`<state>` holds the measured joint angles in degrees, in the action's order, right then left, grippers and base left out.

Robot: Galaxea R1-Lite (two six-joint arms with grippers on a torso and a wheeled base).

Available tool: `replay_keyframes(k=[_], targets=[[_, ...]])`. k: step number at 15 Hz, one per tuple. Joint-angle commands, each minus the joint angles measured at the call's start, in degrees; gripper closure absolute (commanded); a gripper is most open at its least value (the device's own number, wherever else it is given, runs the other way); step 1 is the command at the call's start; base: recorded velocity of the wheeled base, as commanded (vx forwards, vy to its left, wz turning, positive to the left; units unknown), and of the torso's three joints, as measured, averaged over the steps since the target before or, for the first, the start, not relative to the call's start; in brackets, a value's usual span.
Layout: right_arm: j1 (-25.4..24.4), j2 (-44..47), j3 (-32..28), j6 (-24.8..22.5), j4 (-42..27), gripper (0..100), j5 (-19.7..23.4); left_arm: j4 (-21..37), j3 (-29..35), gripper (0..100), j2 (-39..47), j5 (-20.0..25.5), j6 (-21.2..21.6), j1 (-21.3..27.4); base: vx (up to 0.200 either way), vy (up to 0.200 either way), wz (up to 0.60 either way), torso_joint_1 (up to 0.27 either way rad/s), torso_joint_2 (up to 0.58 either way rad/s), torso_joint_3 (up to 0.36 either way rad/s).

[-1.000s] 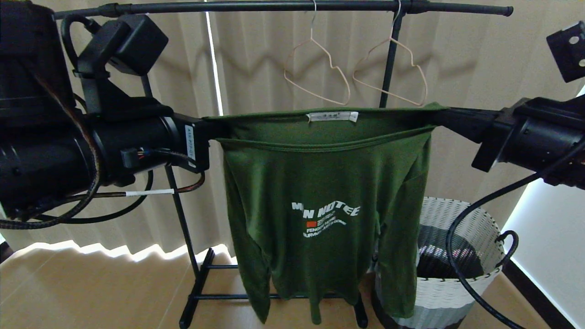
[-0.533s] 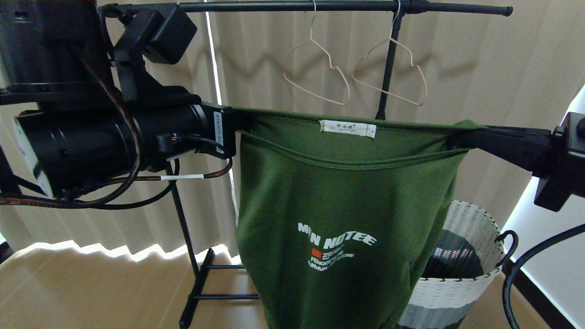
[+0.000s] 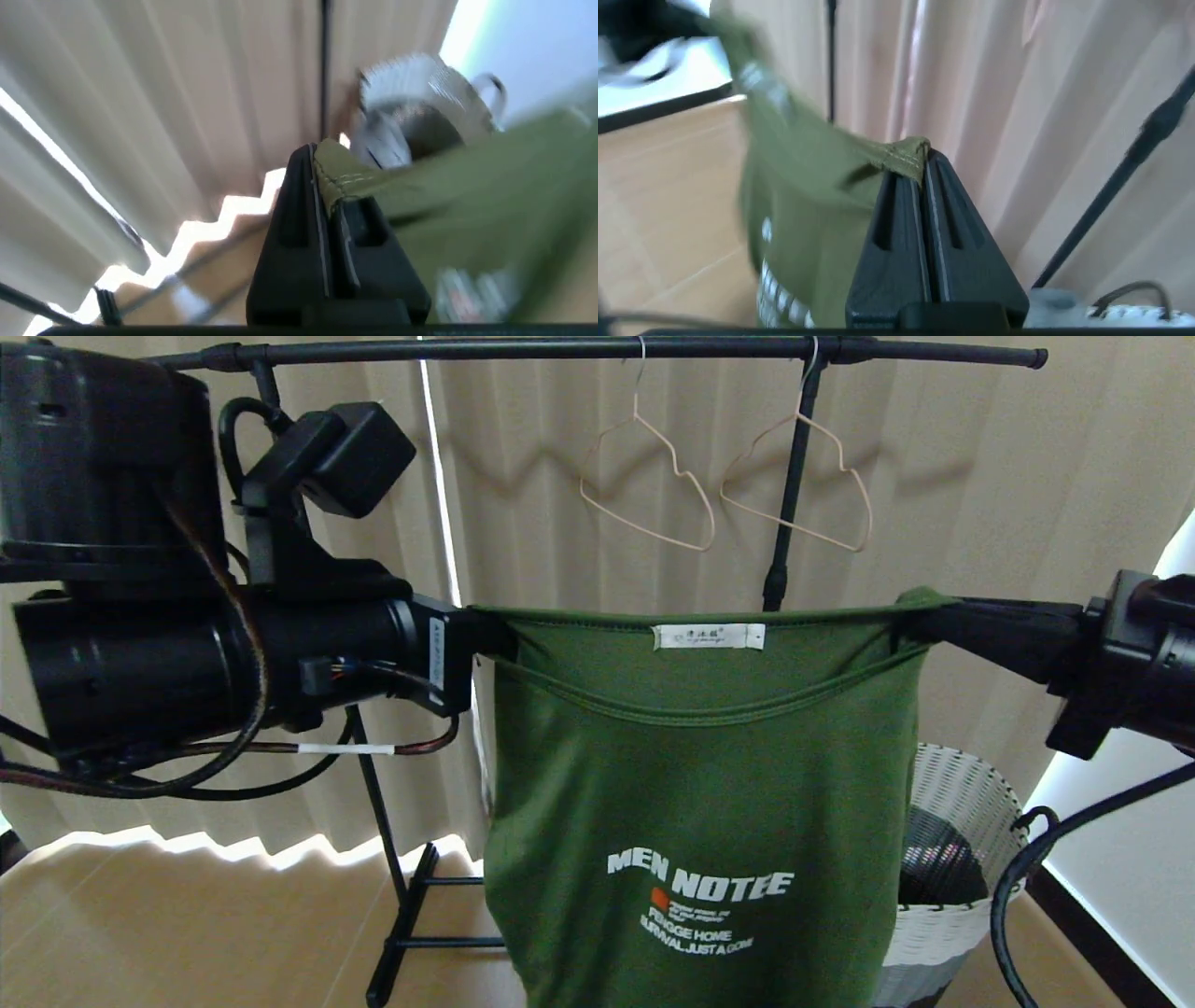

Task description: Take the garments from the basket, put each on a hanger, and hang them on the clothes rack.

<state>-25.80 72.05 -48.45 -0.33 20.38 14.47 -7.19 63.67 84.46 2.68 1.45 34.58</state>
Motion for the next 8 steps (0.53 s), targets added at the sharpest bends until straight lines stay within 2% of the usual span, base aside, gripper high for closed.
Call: replay_keyframes(k=[1,3,5,6,8], targets=[[1.63,6.44,-3.15,0.15,3.61,100,0.03,2.27,-0.21,100,-5.97,3.47,-0.04,0.31,0.000,0.000,0.00,0.000,0.00,0.000],[1.63,10.75,-7.19,0.15,6.60,100,0.21,3.50,-0.57,100,-10.19,8.83,-0.04,0.31,0.000,0.000,0.00,0.000,0.00,0.000],[1.63,13.38,-10.62,0.15,7.13,100,0.38,4.91,-0.83,100,-12.39,10.41,-0.04,0.57,0.000,0.000,0.00,0.000,0.00,0.000],[1.63,16.46,-13.52,0.50,8.36,100,0.38,5.35,-2.68,100,-13.97,10.77,-0.13,2.51,0.000,0.000,0.00,0.000,0.00,0.000],[1.63,18.83,-15.01,0.77,10.03,100,0.38,5.35,-4.96,100,-15.46,10.68,-0.04,3.82,0.000,0.000,0.00,0.000,0.00,0.000]])
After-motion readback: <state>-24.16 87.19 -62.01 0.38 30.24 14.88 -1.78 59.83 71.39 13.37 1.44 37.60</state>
